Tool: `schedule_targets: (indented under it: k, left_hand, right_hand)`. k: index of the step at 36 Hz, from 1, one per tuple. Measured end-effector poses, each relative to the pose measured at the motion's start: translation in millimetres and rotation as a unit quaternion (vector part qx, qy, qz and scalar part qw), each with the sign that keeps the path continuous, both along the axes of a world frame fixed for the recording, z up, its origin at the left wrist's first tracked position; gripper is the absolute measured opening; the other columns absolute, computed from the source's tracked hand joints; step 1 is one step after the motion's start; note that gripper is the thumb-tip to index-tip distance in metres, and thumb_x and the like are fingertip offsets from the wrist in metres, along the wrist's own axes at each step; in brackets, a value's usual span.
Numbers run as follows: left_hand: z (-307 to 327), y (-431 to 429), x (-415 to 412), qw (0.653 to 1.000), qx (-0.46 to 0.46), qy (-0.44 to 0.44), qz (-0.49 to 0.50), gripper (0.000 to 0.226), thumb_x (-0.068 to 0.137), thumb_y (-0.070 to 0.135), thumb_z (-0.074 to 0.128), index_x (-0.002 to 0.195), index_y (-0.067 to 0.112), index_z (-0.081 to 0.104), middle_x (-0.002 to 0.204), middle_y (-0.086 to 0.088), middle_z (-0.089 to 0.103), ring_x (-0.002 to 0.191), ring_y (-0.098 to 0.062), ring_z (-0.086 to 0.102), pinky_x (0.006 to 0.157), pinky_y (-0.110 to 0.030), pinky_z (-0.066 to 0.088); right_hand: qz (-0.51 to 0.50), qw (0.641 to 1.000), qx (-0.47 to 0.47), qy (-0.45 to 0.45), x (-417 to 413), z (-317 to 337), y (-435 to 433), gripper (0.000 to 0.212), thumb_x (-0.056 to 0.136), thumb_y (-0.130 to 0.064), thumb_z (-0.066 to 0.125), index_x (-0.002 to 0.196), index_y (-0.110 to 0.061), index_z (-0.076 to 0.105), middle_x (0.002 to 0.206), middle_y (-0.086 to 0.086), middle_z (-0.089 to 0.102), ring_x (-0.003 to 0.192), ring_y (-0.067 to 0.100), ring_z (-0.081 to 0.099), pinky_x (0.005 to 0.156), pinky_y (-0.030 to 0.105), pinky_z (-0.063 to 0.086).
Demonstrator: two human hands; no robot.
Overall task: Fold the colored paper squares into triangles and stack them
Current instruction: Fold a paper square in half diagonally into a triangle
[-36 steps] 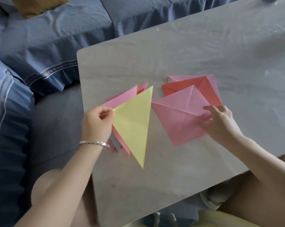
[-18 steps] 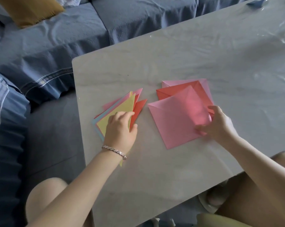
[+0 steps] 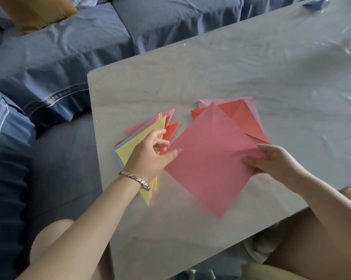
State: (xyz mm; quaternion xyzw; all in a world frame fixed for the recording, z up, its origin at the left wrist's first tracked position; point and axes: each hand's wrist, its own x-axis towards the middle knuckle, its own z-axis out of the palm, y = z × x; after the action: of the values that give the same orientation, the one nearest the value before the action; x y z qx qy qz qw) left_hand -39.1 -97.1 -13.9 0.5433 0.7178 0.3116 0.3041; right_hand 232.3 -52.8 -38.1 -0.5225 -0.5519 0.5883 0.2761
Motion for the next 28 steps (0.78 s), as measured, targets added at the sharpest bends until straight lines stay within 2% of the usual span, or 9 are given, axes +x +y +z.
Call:
schedule_targets:
  k: [3, 6, 9, 11, 14, 16, 18, 25, 28]
  left_hand:
    - [0.0, -1.8, 2.1, 0.999, -0.036, 0.028, -0.004, 0.035, 0.077, 0.029, 0.072, 0.109, 0.024, 0.060, 0.081, 0.011, 0.058, 0.077, -0.003, 0.054, 0.062, -0.007, 0.037]
    - [-6.8, -5.5, 1.4, 0.999, -0.049, -0.008, 0.006, 0.020, 0.080, 0.018, 0.070, 0.099, 0.016, 0.062, 0.070, 0.011, 0.056, 0.067, 0.003, 0.051, 0.056, 0.002, 0.036]
    - [-8.9, -8.9, -5.5, 0.997, -0.056, -0.032, 0.042, 0.009, 0.083, 0.015, 0.067, 0.085, 0.017, 0.059, 0.066, 0.009, 0.056, 0.063, -0.001, 0.051, 0.052, -0.001, 0.037]
    - [-10.9, -10.6, -12.8, 0.996, -0.055, -0.033, 0.061, 0.012, 0.084, 0.014, 0.065, 0.077, 0.020, 0.058, 0.065, 0.004, 0.058, 0.064, -0.010, 0.054, 0.055, -0.009, 0.040]
    - [-11.6, -13.0, -20.6, 0.994, -0.070, -0.041, 0.071, 0.010, 0.086, 0.014, 0.063, 0.077, 0.018, 0.060, 0.070, -0.004, 0.064, 0.068, -0.017, 0.057, 0.062, -0.020, 0.042]
    - [-11.6, -14.2, -22.4, 0.993, -0.081, -0.051, 0.075, 0.003, 0.086, 0.014, 0.063, 0.083, 0.015, 0.062, 0.075, -0.007, 0.065, 0.071, -0.018, 0.059, 0.064, -0.022, 0.044]
    - [-11.7, -14.6, -22.1, 0.991, -0.092, -0.063, 0.078, 0.003, 0.085, 0.014, 0.063, 0.087, 0.014, 0.061, 0.076, -0.005, 0.065, 0.070, -0.017, 0.059, 0.064, -0.021, 0.044]
    - [-11.6, -15.3, -18.7, 0.982, -0.110, -0.122, 0.095, 0.012, 0.085, 0.012, 0.064, 0.095, 0.007, 0.063, 0.079, -0.005, 0.065, 0.072, -0.017, 0.060, 0.070, -0.024, 0.048]
    - [-10.4, -16.2, -18.3, 0.990, -0.097, -0.073, 0.078, 0.010, 0.085, 0.016, 0.063, 0.093, 0.010, 0.063, 0.077, -0.007, 0.065, 0.071, -0.017, 0.059, 0.068, -0.024, 0.047]
  right_hand:
    - [0.043, 0.999, 0.003, -0.011, -7.1, 2.0, -3.6, 0.016, 0.080, 0.000, 0.065, 0.093, -0.009, 0.069, 0.082, 0.003, 0.071, 0.066, 0.011, 0.067, 0.062, 0.021, 0.056]
    - [0.042, 0.997, 0.054, -0.047, -14.6, 0.2, -5.4, 0.031, 0.080, -0.004, 0.067, 0.105, -0.020, 0.062, 0.087, -0.007, 0.067, 0.066, -0.002, 0.064, 0.065, 0.013, 0.052]
    - [0.053, 0.971, 0.185, -0.141, -15.6, -6.5, -10.1, 0.059, 0.078, -0.040, 0.062, 0.131, -0.030, 0.040, 0.114, -0.015, 0.053, 0.097, -0.004, 0.054, 0.077, 0.014, 0.045]
    - [0.086, 0.935, 0.290, -0.183, -12.4, -9.6, -14.7, 0.064, 0.077, -0.058, 0.057, 0.133, -0.038, 0.034, 0.131, -0.014, 0.038, 0.121, 0.001, 0.036, 0.095, 0.023, 0.036]
    - [0.180, 0.844, 0.453, -0.226, -8.4, -18.9, -17.9, 0.064, 0.075, -0.046, 0.058, 0.133, -0.031, 0.037, 0.143, 0.001, 0.029, 0.136, 0.019, 0.023, 0.106, 0.044, 0.026]
    - [0.226, 0.791, 0.509, -0.253, -12.2, -23.0, -20.4, 0.066, 0.073, -0.041, 0.065, 0.132, -0.029, 0.040, 0.146, 0.007, 0.027, 0.137, 0.027, 0.023, 0.107, 0.048, 0.023]
    - [0.241, 0.765, 0.540, -0.253, -19.5, -25.0, -24.7, 0.065, 0.071, -0.037, 0.069, 0.130, -0.031, 0.042, 0.145, 0.008, 0.028, 0.136, 0.029, 0.024, 0.107, 0.048, 0.022]
    - [0.284, 0.758, 0.562, -0.168, -40.2, -24.3, -34.0, 0.032, 0.086, -0.033, 0.056, 0.119, -0.031, 0.055, 0.138, 0.006, 0.038, 0.132, 0.028, 0.035, 0.109, 0.041, 0.026]
    - [0.290, 0.777, 0.540, -0.142, -41.3, -17.1, -33.6, 0.024, 0.091, -0.034, 0.052, 0.105, -0.023, 0.069, 0.128, 0.006, 0.052, 0.124, 0.023, 0.046, 0.101, 0.038, 0.036]
